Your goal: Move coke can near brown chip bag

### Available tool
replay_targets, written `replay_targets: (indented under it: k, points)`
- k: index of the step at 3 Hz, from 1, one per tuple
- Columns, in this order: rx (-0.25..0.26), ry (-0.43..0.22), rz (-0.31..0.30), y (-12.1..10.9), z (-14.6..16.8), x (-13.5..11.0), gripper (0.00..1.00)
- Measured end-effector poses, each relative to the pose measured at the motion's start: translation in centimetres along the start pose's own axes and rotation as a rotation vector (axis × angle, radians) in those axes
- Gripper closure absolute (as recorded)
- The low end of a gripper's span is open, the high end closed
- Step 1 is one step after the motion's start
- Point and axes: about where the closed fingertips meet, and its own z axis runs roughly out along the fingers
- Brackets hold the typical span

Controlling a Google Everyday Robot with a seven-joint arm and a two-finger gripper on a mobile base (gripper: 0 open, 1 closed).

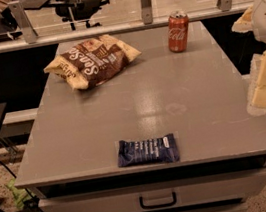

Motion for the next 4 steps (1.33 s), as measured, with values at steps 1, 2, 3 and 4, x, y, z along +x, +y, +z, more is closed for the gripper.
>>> replay_targets:
  k: [1, 2, 3, 4]
  points:
    - [0.0, 0.0, 0.0, 0.0, 0.0, 0.0, 0.0]
    - [0.009, -0.017, 0.016, -1.0, 0.1, -0.4, 0.0]
    - [0.04, -0.044, 0.062, -4.1, 1.2, -0.8, 0.0]
    - [0.066, -0.079, 0.118, -7.6, 2.7, -1.2, 0.0]
